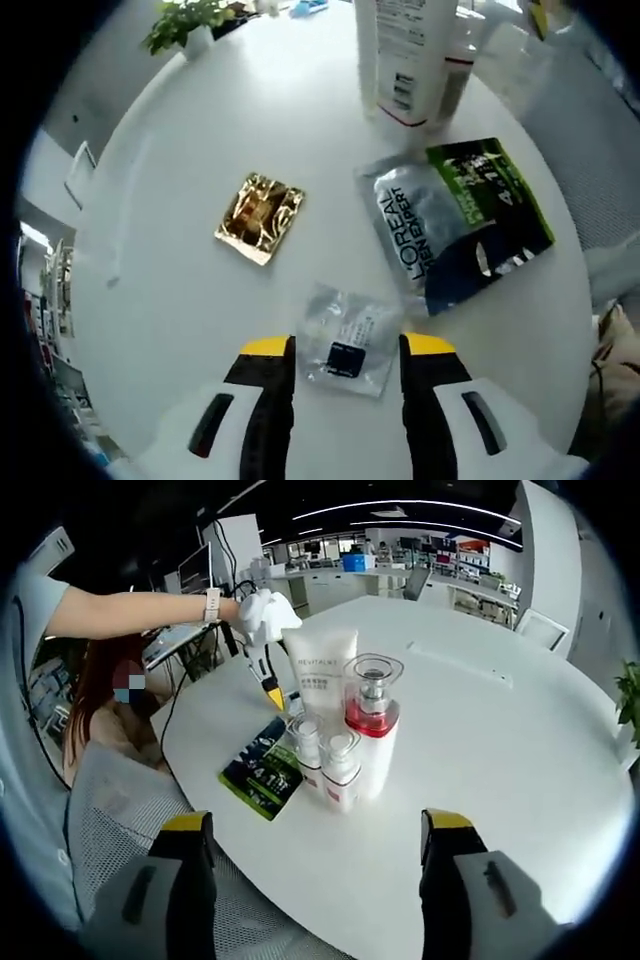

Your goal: Arrange the skincare products in the storage area until every visible bottle or jar stands upright without overlapping.

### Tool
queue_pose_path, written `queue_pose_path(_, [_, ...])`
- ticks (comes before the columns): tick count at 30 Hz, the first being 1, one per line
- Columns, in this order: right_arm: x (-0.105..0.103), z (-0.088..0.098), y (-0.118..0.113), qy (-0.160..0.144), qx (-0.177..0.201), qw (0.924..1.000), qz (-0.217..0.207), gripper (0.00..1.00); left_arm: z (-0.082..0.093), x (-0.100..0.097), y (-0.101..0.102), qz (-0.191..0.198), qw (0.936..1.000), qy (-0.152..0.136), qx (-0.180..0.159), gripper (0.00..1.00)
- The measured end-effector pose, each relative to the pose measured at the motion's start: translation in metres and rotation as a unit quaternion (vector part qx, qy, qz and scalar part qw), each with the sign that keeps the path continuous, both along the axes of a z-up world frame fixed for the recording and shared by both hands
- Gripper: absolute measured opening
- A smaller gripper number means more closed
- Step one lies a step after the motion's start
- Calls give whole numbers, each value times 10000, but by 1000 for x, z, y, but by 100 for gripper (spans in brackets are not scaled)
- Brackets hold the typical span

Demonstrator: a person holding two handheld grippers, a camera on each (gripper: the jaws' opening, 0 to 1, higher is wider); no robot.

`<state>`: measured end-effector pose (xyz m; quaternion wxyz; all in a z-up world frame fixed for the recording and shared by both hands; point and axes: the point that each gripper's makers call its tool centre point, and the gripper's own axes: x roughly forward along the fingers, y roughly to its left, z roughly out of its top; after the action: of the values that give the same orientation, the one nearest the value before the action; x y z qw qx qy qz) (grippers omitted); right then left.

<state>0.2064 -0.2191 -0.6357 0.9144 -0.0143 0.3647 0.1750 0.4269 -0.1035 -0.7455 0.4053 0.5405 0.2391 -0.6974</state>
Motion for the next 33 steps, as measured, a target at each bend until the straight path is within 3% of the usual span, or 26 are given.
queue_pose_path(3, [1, 1, 0, -16, 0, 10000, 6, 85, 0, 1, -2, -68, 10000, -9, 51, 43])
queue_pose_path(11, [2, 1, -1, -5, 3, 10000, -9, 84, -3, 1, -1, 32, 9991, 305, 292, 40])
queue_pose_path(12, [2, 1, -1, 9, 0, 10000, -11, 84, -4, -2, 3, 116, 9983, 446, 368, 38])
queue_pose_path(18, [0, -1, -3, 51, -9, 10000, -37, 84, -3, 1, 1, 289, 9983, 452, 218, 36])
queue_pose_path(24, [3, 1, -3, 12, -11, 10000, -25, 84, -3, 4, 5, 984, 9937, 519, 110, 36])
queue_pose_path(33, [5, 5, 1, -100, -13, 9999, 41, 88, -2, 5, 32, 1164, 9926, 304, 173, 36])
